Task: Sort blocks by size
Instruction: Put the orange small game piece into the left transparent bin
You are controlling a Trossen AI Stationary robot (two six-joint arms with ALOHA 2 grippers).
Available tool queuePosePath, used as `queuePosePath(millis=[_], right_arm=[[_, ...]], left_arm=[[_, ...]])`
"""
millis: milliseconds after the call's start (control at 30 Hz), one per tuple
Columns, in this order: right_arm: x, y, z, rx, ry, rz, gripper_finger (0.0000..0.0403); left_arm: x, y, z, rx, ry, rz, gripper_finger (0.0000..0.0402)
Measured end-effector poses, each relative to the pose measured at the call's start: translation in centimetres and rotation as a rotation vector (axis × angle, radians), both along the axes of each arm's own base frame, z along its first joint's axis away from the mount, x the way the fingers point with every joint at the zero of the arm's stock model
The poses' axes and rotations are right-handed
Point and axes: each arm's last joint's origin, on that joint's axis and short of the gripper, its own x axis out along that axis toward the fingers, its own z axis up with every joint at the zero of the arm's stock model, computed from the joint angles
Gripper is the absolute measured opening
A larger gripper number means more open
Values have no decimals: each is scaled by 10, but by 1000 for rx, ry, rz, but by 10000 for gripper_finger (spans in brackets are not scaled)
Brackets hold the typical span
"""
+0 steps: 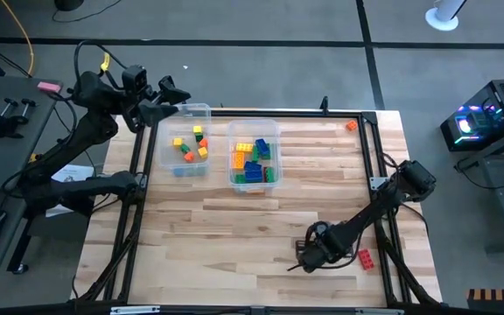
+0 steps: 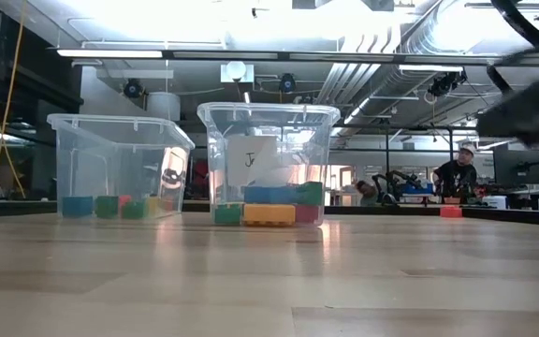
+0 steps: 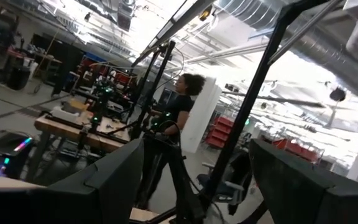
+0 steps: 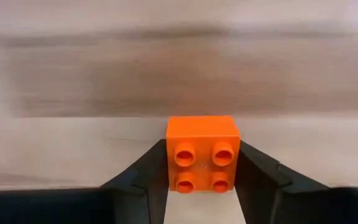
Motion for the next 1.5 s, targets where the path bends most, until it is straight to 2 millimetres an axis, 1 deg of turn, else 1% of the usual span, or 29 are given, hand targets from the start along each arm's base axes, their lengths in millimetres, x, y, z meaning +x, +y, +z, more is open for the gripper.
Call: queuePosePath(millis=[67,167,267,333,400,467,500,567,700,767,867,933,1000,1100,1233,1400,1500], right_arm=[[5,1,19,-15,-66,38,140],[8,-1,61,-84,-209,52,147],[12,-12,101,-279,-386,17,148],[17,-26,128,-441,-520,-24,144],[27,-43,145,-588,-596,-40,142],[44,-62,156,-675,-640,-26,142],[55,-74,159,-702,-659,-12,143],[81,-99,165,-746,-725,33,144],[136,-151,167,-792,-917,183,145],[156,-176,165,-812,-1030,227,145],[176,-209,156,-830,-1143,232,145],[185,-227,147,-831,-1177,229,145],[194,-242,139,-816,-1193,237,145],[210,-258,138,-784,-1237,273,145],[238,-273,137,-781,-1276,330,145],[272,-287,131,-775,-1231,398,146],[288,-293,123,-751,-1224,418,146]], left_arm=[[-1,-1,1,-18,-8,-10,280],[-2,-2,4,-7,-34,-16,280],[-3,-2,6,7,-49,-17,280],[-3,-3,6,6,-49,-18,280],[-3,-2,6,-2,-47,-20,280],[-3,-2,6,-2,-47,-21,280],[-3,-2,6,-2,-46,-21,280],[-3,-3,6,-12,-45,-25,280],[-3,-3,6,-44,-38,-39,280],[-3,-3,6,-61,-35,-45,280],[-2,-4,6,-73,-34,-58,280],[-1,-6,6,-73,-33,-72,280],[1,-9,6,-73,-33,-89,280],[3,-13,6,-73,-32,-116,280],[6,-16,7,-82,-39,-126,280],[5,-18,9,-65,-64,-134,280],[4,-19,10,-55,-76,-134,280]])
